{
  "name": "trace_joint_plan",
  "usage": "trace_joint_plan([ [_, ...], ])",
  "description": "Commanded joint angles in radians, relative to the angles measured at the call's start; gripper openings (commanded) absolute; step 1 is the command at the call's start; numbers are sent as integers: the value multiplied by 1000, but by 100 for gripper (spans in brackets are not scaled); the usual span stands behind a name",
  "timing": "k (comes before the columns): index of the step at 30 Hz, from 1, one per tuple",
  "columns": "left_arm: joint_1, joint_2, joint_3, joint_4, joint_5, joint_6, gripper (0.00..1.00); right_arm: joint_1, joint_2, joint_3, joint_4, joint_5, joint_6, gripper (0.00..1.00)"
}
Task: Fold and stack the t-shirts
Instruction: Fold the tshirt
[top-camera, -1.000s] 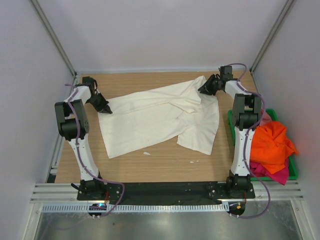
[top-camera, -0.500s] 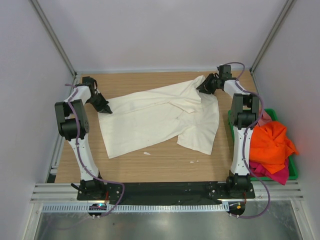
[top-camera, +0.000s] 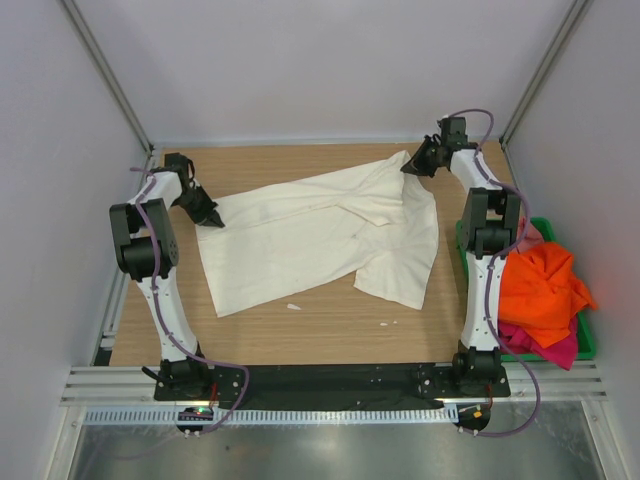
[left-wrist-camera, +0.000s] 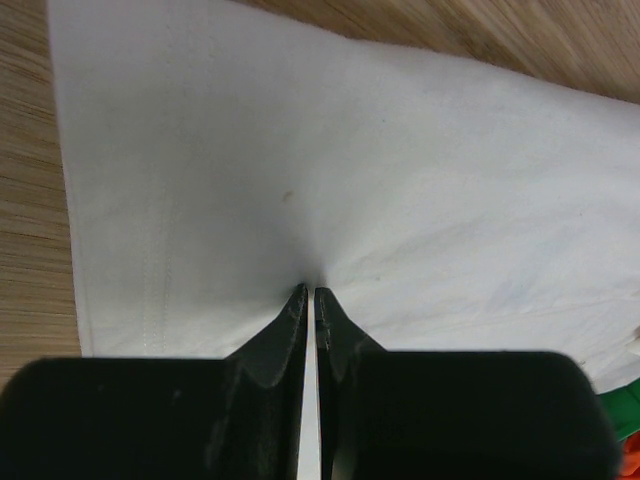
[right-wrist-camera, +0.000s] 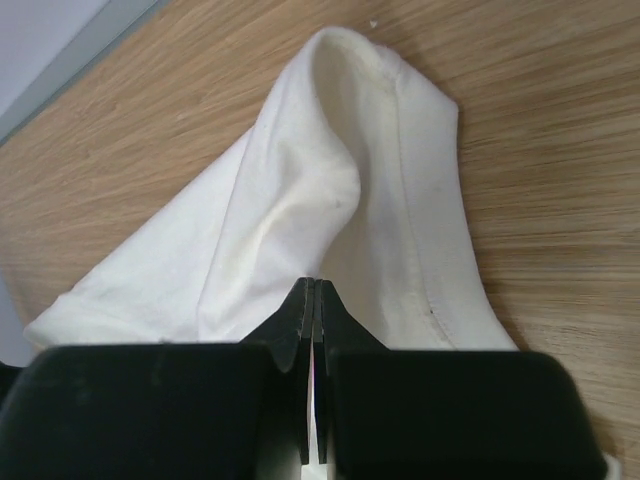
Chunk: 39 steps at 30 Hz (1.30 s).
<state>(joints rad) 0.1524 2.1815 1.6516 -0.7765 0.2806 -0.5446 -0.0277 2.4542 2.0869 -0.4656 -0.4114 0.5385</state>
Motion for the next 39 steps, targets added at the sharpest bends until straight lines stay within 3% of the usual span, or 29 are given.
trace_joint_plan([
  [1,9,60,-15,-3,-74,31,7,-9,-55,53,-48,40,-52,1],
  [13,10,61,-12,-3,-72,32,7,-11,-75,-68,-12,109,-84,2],
  [16,10,63,-13,2,-67,28,7,-11,-72,-111,85,121,-141,8],
  [17,10,63,-15,2,-67,28,7,-11,-83,-160,167,121,-146,17],
  [21,12,49,-22,5,-64,29,7,-11,-115,-168,255,103,-141,29],
  [28,10,20,-24,13,-51,21,7,-9,6,48,242,79,-86,33],
  [39,12,34,-38,19,-40,17,7,-2,129,166,280,28,-37,34],
])
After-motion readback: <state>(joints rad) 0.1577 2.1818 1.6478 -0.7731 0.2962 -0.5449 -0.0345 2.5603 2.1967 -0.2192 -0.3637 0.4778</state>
